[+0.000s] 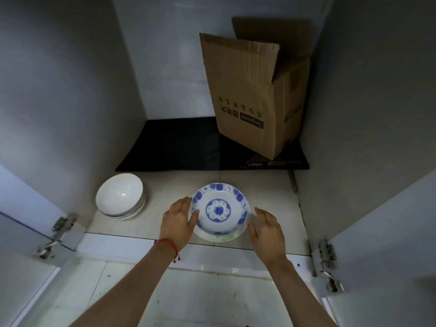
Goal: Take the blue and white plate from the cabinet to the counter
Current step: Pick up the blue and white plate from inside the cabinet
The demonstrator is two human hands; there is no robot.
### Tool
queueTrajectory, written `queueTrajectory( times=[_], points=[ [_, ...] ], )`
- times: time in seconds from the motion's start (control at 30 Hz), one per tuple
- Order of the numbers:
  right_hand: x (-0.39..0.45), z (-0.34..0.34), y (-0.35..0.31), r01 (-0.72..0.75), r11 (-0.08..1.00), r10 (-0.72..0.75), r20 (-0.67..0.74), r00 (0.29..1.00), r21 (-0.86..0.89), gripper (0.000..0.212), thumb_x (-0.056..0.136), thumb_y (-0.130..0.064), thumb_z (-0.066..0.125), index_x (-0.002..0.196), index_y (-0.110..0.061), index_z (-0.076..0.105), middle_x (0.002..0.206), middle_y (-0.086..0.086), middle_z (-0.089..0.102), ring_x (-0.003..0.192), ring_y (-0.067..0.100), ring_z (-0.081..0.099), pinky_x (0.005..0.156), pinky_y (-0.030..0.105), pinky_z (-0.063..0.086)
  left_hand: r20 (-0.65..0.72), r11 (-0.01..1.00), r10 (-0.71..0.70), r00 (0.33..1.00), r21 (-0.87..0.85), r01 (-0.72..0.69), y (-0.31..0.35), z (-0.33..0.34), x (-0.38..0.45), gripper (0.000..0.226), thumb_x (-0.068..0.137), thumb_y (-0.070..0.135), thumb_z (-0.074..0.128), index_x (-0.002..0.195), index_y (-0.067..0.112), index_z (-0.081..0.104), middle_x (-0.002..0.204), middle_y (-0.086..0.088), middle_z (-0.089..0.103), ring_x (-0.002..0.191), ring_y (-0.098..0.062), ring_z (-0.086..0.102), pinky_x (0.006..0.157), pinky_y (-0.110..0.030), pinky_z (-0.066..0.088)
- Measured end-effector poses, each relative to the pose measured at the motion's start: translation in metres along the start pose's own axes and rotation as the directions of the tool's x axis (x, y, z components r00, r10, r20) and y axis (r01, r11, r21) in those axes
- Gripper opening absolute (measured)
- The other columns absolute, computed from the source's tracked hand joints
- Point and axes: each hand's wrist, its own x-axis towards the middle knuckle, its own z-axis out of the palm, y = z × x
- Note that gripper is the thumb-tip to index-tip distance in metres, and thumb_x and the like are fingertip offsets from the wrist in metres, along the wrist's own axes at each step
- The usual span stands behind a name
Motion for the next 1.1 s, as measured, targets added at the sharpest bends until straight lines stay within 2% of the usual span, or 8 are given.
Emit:
queueTrajectory(
  times=[0.27, 0.37, 0.47, 0.63, 0.8, 0.9, 0.97, 1.1],
  points=[
    [0.023, 0.036, 0.018, -0.199, 0.949, 0.210, -0.022, 0.977, 0.243, 0.042, 0.092, -0.036, 0.045, 0.125, -0.010, 0.047, 0.130, 0.013, 0.053, 0.121, 0.028, 0.045, 0.099, 0.039, 0.039, -0.022, 0.912, -0.234, 0.972, -0.352, 0.211, -0.024, 0.024, 0.015, 0.041, 0.092, 0.024, 0.047, 0.127, 0.004, 0.045, 0.133, -0.020, 0.050, 0.124, -0.033, 0.043, 0.104, -0.041, 0.035],
    [0.029, 0.045, 0.017, -0.163, 0.948, 0.172, -0.010, 0.985, 0.274, 0.048, 0.086, -0.050, 0.037, 0.106, -0.012, 0.057, 0.111, 0.013, 0.063, 0.106, 0.029, 0.055, 0.088, 0.038, 0.048, 0.003, 0.885, -0.278, 0.961, -0.389, 0.257, -0.033, 0.032, 0.020, 0.040, 0.092, 0.023, 0.046, 0.127, 0.003, 0.045, 0.134, -0.020, 0.050, 0.124, -0.033, 0.044, 0.104, -0.040, 0.035],
    [0.033, 0.056, 0.020, -0.146, 0.956, 0.150, 0.006, 0.989, 0.254, 0.045, 0.086, -0.050, 0.037, 0.105, -0.016, 0.059, 0.109, 0.008, 0.064, 0.103, 0.023, 0.055, 0.082, 0.031, 0.049, 0.018, 0.884, -0.283, 0.959, -0.382, 0.268, -0.040, 0.039, 0.027, 0.039, 0.092, 0.021, 0.047, 0.126, 0.002, 0.046, 0.133, -0.020, 0.050, 0.122, -0.033, 0.046, 0.103, -0.038, 0.037],
    [0.039, 0.067, 0.029, -0.170, 0.956, 0.168, 0.030, 0.985, 0.238, 0.037, 0.091, -0.041, 0.042, 0.111, -0.013, 0.057, 0.114, 0.010, 0.063, 0.105, 0.024, 0.054, 0.087, 0.040, 0.052, 0.021, 0.895, -0.206, 0.978, -0.400, 0.197, -0.040, 0.048, 0.037, 0.024, 0.093, 0.016, 0.044, 0.104, 0.004, 0.061, 0.108, -0.020, 0.064, 0.090, -0.021, 0.057, 0.072, -0.022, 0.043],
    [0.045, 0.077, 0.029, -0.187, 0.941, 0.202, -0.027, 0.979, 0.282, 0.029, 0.091, -0.031, 0.048, 0.105, -0.008, 0.060, 0.109, 0.014, 0.063, 0.098, 0.024, 0.055, 0.080, 0.034, 0.051, 0.049, 0.897, -0.176, 0.983, -0.403, 0.181, -0.041, 0.058, 0.038, 0.024, 0.093, 0.018, 0.044, 0.110, 0.010, 0.059, 0.111, -0.016, 0.065, 0.084, -0.017, 0.057, 0.066, -0.017, 0.047],
    [0.049, 0.081, 0.027, -0.197, 0.916, 0.236, -0.071, 0.969, 0.348, 0.025, 0.091, -0.026, 0.050, 0.097, -0.006, 0.062, 0.104, 0.016, 0.063, 0.087, 0.017, 0.054, 0.067, 0.020, 0.044, 0.032, 0.909, -0.152, 0.988, -0.389, 0.152, -0.041, 0.059, 0.038, 0.025, 0.092, 0.018, 0.046, 0.112, 0.009, 0.058, 0.113, -0.016, 0.065, 0.088, -0.018, 0.058, 0.071, -0.025, 0.052],
    [0.051, 0.083, 0.027, -0.201, 0.907, 0.251, -0.093, 0.963, 0.370, 0.023, 0.091, -0.023, 0.050, 0.097, -0.004, 0.062, 0.105, 0.017, 0.062, 0.087, 0.018, 0.054, 0.064, 0.014, 0.040, 0.026, 0.918, -0.148, 0.989, -0.368, 0.147, -0.040, 0.060, 0.038, 0.028, 0.092, 0.017, 0.047, 0.117, 0.009, 0.057, 0.122, -0.015, 0.061, 0.101, -0.025, 0.059, 0.083, -0.036, 0.054],
    [0.052, 0.088, 0.027, -0.221, 0.906, 0.274, -0.103, 0.956, 0.361, 0.026, 0.092, -0.022, 0.048, 0.101, -0.002, 0.061, 0.112, 0.018, 0.059, 0.101, 0.026, 0.054, 0.079, 0.027, 0.046, 0.002, 0.909, -0.186, 0.983, -0.379, 0.173, -0.034, 0.062, 0.037, 0.031, 0.091, 0.014, 0.047, 0.121, 0.006, 0.054, 0.127, -0.017, 0.057, 0.110, -0.033, 0.056, 0.092, -0.046, 0.051]
  ],
)
